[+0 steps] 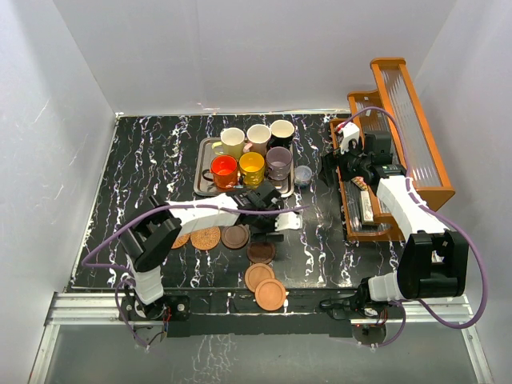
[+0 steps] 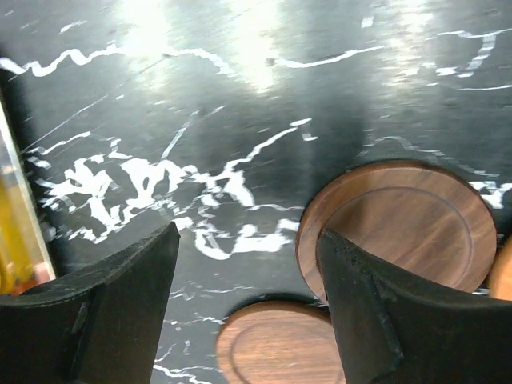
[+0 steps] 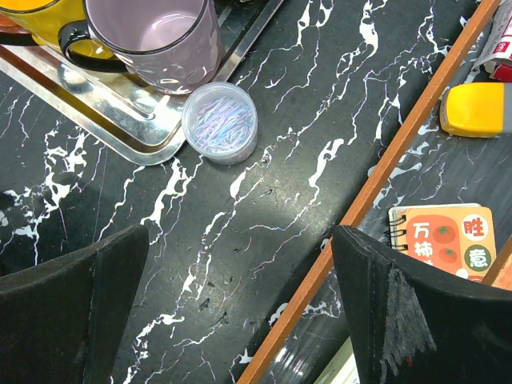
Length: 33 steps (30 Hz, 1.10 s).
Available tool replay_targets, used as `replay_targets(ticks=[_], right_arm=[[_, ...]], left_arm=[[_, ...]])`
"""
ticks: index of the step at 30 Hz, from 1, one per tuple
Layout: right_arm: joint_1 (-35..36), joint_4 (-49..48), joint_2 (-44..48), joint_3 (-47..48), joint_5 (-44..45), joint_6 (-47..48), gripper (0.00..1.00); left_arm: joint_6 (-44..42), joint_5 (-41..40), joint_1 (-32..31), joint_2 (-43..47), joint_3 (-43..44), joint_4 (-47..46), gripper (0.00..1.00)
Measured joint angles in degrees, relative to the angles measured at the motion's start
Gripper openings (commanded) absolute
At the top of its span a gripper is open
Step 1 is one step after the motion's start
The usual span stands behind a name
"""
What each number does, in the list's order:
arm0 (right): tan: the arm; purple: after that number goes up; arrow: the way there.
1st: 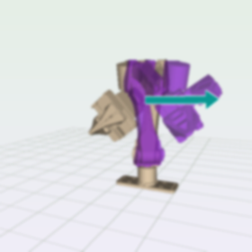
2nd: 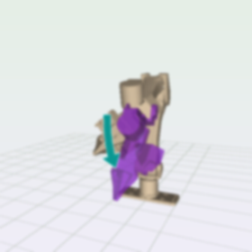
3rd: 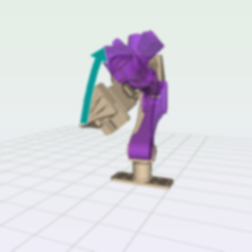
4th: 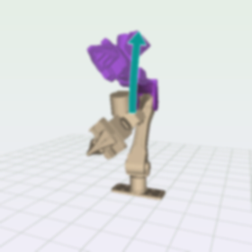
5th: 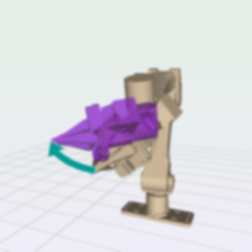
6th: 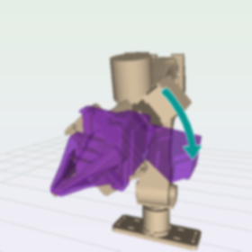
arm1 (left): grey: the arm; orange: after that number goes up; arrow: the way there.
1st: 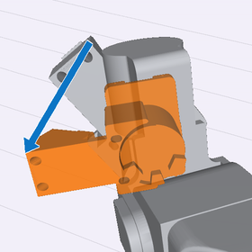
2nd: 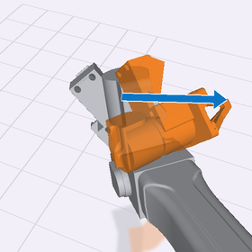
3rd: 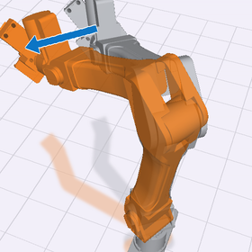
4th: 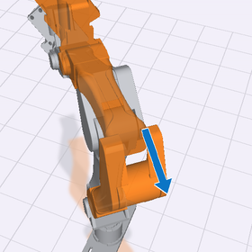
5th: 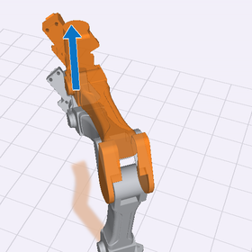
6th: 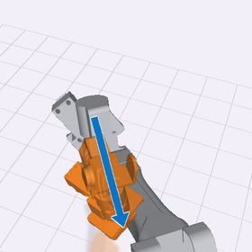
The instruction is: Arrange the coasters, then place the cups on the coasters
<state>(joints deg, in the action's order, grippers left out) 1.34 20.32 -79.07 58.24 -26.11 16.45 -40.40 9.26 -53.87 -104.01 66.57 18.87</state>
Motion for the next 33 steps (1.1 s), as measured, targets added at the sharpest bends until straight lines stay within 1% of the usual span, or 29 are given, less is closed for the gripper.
replay_targets(ticks=[5,10,20,28,33], right_arm=[[0.0,0.0,0.0,0.0,-0.1,0.0,0.98],[0.0,0.0,0.0,0.0,-0.2,0.0,0.98],[0.0,0.0,0.0,0.0,-0.2,0.1,0.98],[0.0,0.0,0.1,0.0,-0.2,0.1,0.98],[0.0,0.0,0.1,0.0,-0.2,0.2,0.98]], left_arm=[[-0.5,-3.1,2.6,-0.5,0.2,-2.8,0.68],[-0.5,-4.4,3.9,-0.7,0.3,-4.3,0.68],[1.0,-5.2,3.9,-2.1,1.8,-4.3,0.68],[1.9,-8.2,4.3,-3.6,3.2,-7.4,0.69],[2.0,-8.0,4.4,-3.6,3.2,-7.5,0.69]])
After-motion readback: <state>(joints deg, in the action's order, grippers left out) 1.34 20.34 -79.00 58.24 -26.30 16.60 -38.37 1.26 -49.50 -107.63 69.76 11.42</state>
